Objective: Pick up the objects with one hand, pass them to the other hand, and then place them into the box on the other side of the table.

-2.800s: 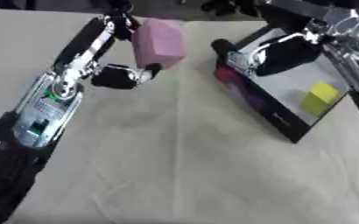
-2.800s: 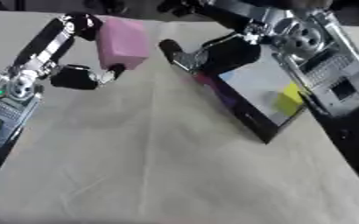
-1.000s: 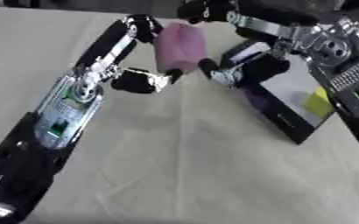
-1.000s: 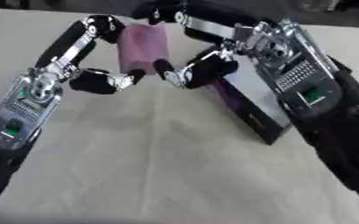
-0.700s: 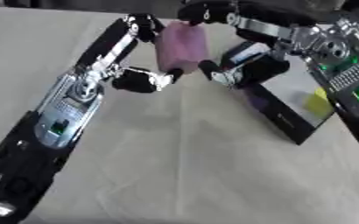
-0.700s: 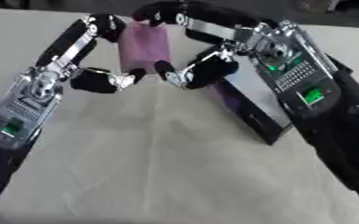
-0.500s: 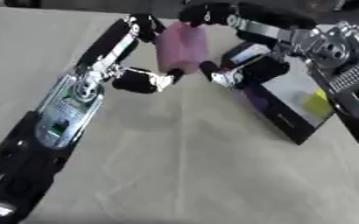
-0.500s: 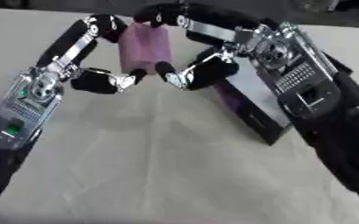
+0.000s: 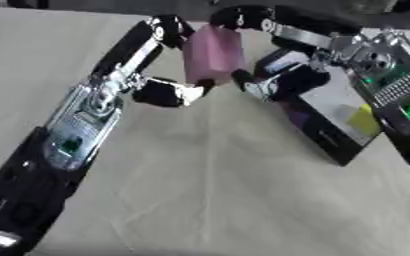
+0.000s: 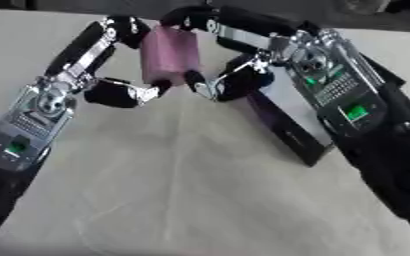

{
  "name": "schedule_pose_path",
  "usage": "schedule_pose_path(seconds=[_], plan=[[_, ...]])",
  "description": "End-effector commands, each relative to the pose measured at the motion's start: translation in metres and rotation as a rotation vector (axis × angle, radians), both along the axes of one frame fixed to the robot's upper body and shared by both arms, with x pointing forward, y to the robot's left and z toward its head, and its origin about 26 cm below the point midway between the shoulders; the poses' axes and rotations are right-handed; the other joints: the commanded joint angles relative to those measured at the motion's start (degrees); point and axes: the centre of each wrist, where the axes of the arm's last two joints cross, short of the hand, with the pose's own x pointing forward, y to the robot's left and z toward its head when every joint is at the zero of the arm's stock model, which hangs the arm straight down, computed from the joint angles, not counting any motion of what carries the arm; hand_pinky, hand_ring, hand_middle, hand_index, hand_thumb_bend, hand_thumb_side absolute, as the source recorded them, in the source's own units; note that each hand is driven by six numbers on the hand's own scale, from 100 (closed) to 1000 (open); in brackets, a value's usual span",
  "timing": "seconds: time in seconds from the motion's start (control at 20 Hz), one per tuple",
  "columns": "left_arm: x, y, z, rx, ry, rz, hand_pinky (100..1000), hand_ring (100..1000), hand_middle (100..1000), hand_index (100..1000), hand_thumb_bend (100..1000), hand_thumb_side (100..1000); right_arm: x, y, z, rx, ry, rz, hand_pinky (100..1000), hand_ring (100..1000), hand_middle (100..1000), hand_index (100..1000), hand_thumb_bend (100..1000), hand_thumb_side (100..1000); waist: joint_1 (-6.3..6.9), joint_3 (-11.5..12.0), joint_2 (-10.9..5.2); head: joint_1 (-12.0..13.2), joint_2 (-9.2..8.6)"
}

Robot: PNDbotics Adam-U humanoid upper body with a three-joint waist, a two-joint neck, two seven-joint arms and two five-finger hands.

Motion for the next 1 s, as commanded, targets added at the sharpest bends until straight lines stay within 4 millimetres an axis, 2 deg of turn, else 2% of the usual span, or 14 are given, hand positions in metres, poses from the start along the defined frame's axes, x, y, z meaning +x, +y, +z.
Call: schedule_pose_path(seconds=[0.05,1.0], plan=[[-0.0031,-0.0039,0.0121,-0.005,-0.034,-0.022,736,643,672,511,100,211,0.0002,-0.0057,0.0078,0.004,-0.031,-0.022,982,949,1000,1000,100,168,-0.77,0.0,-0.24,0.1,-0.76],[-0.0052,-0.0083,0.0148,-0.008,-0.05,-0.035,731,642,665,511,100,203,0.0036,-0.0092,0.0024,-0.054,-0.008,0.0,1000,977,1000,1000,100,256,-0.8,0.1,-0.11,0.2,-0.75]])
